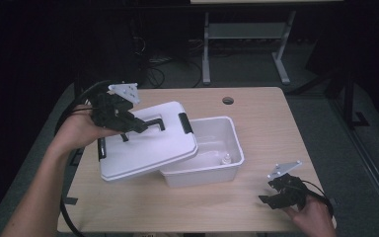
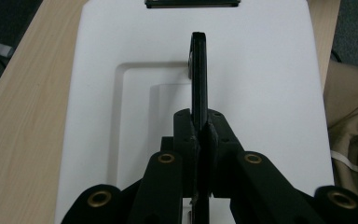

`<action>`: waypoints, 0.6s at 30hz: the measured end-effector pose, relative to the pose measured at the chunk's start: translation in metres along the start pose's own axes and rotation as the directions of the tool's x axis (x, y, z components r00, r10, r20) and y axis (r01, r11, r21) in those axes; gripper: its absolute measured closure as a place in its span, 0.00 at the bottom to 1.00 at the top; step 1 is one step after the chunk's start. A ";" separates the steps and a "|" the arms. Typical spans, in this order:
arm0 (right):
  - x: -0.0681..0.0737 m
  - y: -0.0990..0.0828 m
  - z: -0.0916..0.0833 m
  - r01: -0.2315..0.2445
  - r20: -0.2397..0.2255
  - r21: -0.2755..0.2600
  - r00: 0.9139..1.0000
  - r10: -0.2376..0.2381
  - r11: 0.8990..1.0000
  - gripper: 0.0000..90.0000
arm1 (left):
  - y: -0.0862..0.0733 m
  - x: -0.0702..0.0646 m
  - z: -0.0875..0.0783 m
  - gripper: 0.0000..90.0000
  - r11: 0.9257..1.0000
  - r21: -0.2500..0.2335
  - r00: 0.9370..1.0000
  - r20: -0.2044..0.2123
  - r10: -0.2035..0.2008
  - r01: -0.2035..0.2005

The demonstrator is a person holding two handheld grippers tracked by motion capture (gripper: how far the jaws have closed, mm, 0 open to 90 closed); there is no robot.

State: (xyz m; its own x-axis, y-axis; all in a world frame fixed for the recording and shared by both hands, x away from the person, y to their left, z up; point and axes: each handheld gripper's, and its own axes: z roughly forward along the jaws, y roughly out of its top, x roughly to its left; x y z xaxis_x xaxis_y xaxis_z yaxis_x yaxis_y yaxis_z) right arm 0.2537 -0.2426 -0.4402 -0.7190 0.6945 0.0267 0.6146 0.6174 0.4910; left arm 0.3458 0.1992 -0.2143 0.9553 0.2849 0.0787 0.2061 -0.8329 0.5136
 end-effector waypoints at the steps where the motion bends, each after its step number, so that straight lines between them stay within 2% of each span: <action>1: 0.000 0.000 0.000 0.000 0.000 0.000 1.000 0.000 1.000 0.41 | 0.000 0.000 0.000 0.93 1.000 0.000 1.000 0.000 0.000 0.000; 18: 0.000 -0.001 -0.001 -0.009 -0.007 -0.007 1.000 0.009 1.000 0.41 | 0.029 0.003 0.030 0.93 0.999 -0.004 0.998 0.042 0.042 -0.042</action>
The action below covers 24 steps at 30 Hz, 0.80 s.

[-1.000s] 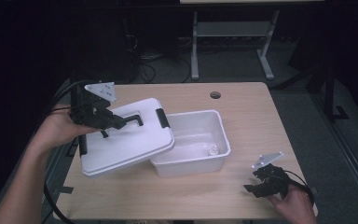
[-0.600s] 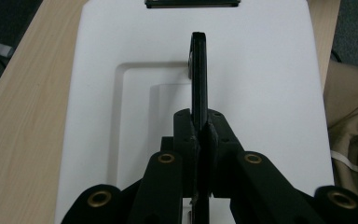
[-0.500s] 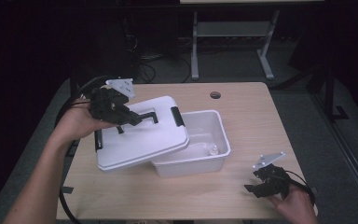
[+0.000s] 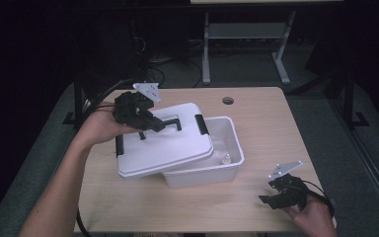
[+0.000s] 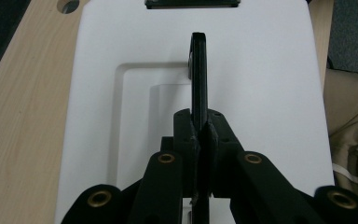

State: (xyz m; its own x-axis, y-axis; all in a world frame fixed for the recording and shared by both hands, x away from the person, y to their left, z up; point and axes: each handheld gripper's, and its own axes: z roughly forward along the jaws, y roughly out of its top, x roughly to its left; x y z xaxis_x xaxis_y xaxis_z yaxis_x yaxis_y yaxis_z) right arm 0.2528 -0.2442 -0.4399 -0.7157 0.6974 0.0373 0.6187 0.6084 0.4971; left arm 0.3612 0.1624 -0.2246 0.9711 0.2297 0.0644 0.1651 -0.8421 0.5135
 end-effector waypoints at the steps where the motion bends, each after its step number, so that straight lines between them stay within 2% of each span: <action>1: 0.000 0.000 0.000 0.000 0.000 0.000 1.000 0.000 1.000 0.41 | 0.000 0.000 0.000 0.94 1.000 0.000 1.000 0.000 0.000 0.000; 12: 0.000 0.000 -0.001 -0.003 -0.005 -0.002 1.000 0.003 1.000 0.40 | 0.015 0.002 0.017 0.94 1.000 -0.001 0.999 0.022 0.026 -0.026; 24: -0.001 -0.001 -0.002 0.002 -0.005 -0.008 1.000 -0.002 1.000 0.40 | 0.027 0.005 0.032 0.94 0.999 0.000 0.998 0.043 0.035 -0.035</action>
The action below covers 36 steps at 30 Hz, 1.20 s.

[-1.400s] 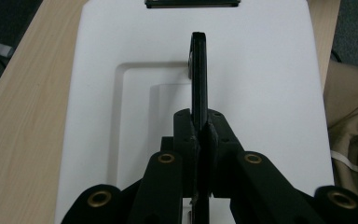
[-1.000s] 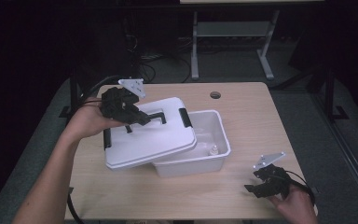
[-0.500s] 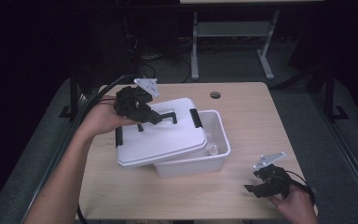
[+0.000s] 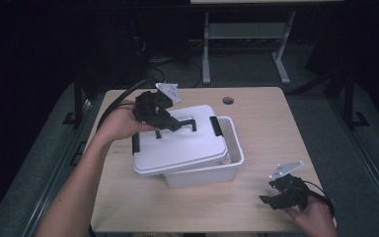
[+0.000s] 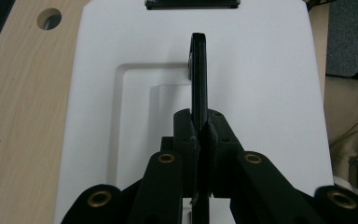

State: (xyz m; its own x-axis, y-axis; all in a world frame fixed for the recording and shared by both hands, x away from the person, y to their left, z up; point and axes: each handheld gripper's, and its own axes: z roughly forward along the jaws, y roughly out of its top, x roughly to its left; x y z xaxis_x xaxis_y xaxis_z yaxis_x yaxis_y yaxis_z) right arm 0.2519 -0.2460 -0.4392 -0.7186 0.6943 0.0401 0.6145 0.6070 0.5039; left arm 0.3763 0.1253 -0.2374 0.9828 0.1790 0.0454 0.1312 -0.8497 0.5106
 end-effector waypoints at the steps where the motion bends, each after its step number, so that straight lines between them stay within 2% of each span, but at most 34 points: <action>1: 0.000 0.000 0.000 -0.001 0.000 0.000 1.000 0.001 1.000 0.40 | 0.001 0.000 0.001 0.93 1.000 0.001 1.000 0.003 -0.003 0.003; 15: 0.000 -0.002 -0.003 -0.010 0.003 -0.003 1.000 0.010 1.000 0.40 | 0.021 0.002 0.025 0.93 1.000 0.014 0.999 0.027 0.024 -0.024; 36: 0.000 -0.002 -0.003 -0.001 0.002 -0.006 1.000 0.001 1.000 0.40 | 0.034 0.003 0.047 0.94 0.999 0.020 0.999 0.037 0.036 -0.036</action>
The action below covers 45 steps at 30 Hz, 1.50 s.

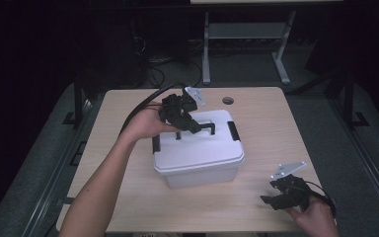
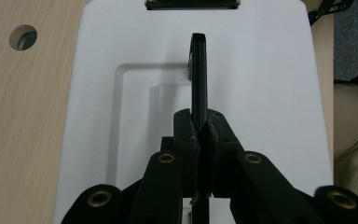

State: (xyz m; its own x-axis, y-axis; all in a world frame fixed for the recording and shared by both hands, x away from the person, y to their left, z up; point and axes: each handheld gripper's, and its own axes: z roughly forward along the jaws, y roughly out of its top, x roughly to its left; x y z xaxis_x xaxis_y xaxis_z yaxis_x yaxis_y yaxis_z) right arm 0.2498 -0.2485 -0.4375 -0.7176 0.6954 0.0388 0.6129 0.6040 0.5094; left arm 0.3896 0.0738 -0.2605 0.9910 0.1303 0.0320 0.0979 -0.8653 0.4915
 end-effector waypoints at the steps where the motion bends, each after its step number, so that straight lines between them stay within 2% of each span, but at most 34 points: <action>1: 0.000 0.000 0.000 0.000 -0.001 0.001 1.000 0.000 1.000 0.40 | 0.001 0.000 0.001 0.94 1.000 0.008 1.000 0.000 0.002 -0.002; 28: -0.001 0.001 0.001 -0.002 -0.011 0.002 1.000 0.002 1.000 0.40 | 0.006 0.003 0.017 0.93 1.000 0.025 1.000 0.016 0.010 -0.011; 31: 0.000 0.001 0.002 -0.001 -0.014 0.003 1.000 0.001 1.000 0.40 | 0.005 0.004 0.017 0.93 1.000 0.029 1.000 0.006 0.011 -0.011; 41: -0.001 0.000 0.003 0.000 -0.015 0.006 1.000 0.000 1.000 0.39 | 0.003 0.007 0.024 0.93 0.999 0.052 1.000 0.013 0.000 0.000; 45: -0.001 0.000 0.003 0.000 -0.014 0.007 1.000 0.000 1.000 0.39 | -0.001 0.008 0.025 0.93 0.999 0.044 1.000 0.017 -0.012 0.011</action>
State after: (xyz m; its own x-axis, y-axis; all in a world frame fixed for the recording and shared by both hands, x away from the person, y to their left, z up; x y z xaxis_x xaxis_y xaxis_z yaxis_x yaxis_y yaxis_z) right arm 0.2510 -0.2479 -0.4401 -0.7218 0.6903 0.0507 0.6154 0.6066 0.5033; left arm 0.3999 0.0635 -0.2820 0.9912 0.1320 0.0113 0.1126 -0.8842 0.4533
